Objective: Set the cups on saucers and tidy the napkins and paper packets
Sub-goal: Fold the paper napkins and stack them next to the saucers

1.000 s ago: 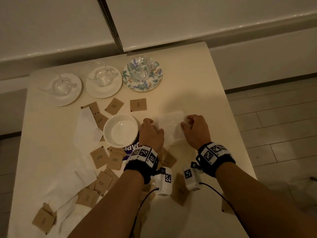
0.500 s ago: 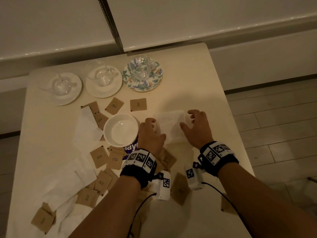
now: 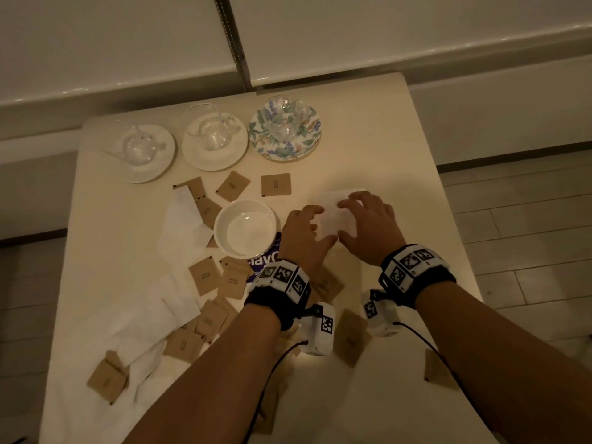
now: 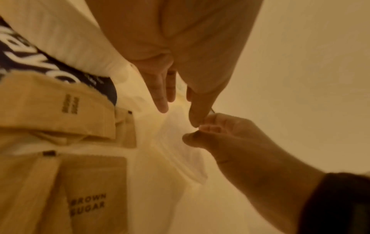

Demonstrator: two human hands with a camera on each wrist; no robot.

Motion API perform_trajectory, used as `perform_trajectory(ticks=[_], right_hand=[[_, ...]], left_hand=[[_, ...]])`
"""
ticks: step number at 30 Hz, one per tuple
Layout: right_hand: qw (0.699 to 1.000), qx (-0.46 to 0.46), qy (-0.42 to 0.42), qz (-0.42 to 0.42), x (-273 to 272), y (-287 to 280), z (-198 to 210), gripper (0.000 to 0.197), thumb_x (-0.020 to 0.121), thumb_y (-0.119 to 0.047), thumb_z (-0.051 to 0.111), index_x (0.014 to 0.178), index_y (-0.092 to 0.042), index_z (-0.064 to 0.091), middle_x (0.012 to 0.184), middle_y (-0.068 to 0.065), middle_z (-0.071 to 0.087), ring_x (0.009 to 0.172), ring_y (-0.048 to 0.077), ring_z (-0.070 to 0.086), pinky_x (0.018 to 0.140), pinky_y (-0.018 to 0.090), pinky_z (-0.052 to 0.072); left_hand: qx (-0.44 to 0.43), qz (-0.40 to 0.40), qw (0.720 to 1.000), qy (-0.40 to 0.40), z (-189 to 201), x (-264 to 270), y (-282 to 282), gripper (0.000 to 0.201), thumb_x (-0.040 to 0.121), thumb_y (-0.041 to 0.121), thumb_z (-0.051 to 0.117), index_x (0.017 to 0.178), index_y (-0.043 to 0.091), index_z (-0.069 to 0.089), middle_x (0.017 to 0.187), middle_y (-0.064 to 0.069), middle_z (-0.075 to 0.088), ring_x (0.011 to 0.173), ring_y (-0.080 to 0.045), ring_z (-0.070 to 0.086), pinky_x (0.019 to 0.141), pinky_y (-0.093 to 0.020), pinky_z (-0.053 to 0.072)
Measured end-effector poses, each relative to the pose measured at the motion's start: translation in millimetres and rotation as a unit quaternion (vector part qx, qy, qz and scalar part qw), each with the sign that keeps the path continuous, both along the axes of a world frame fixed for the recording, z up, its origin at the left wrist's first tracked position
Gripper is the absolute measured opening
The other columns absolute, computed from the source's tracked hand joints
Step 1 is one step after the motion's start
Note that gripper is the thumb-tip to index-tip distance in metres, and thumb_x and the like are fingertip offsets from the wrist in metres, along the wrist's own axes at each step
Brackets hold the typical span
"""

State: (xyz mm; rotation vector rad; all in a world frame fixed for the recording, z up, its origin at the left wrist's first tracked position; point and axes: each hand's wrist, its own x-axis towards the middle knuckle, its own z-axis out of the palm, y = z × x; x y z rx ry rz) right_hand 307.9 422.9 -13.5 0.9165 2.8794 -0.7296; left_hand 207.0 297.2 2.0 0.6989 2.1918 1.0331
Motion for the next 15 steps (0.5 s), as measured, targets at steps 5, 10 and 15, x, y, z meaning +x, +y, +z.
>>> perform_trajectory(ticks=[5,10,15], right_hand=[[0.99,-0.013,0.136,-0.026,-18,-44,27,0.037,0.085,-0.02,0.065,0.121,-0.015,0.057,0.122,0.006,0.051,0.114,0.026,0.048,0.095,0.036,0.034],[0.979,-0.109,0.163,0.048,-38,-103,49,0.021,0.086,-0.014,0.062,0.107,-0.017,0.061,0.106,-0.003,0.055,0.095,0.016,0.053,0.086,0.035,0.049],[0.979,-0.119,0.148,0.078,-52,-148,54,0.019,0.09,-0.02,0.06,0.109,-0.023,0.061,0.108,-0.008,0.058,0.095,0.01,0.053,0.082,0.018,0.043]], left_hand=[[0.094,0.078,0.992,0.023,37,-15,-61,0.02,0.085,0.02,0.073,0.096,0.033,0.063,0.08,0.014,0.067,0.068,-0.003,0.065,0.064,-0.017,0.054],[0.031,0.21,0.973,0.087,39,-90,-125,0.021,0.081,0.019,0.076,0.098,0.021,0.064,0.088,0.007,0.067,0.075,-0.005,0.062,0.074,-0.028,0.053],[-0.203,0.199,0.957,0.053,4,-171,-155,0.086,0.07,0.037,0.085,0.141,0.023,0.038,0.139,-0.016,0.037,0.122,-0.036,0.049,0.097,-0.044,0.046]])
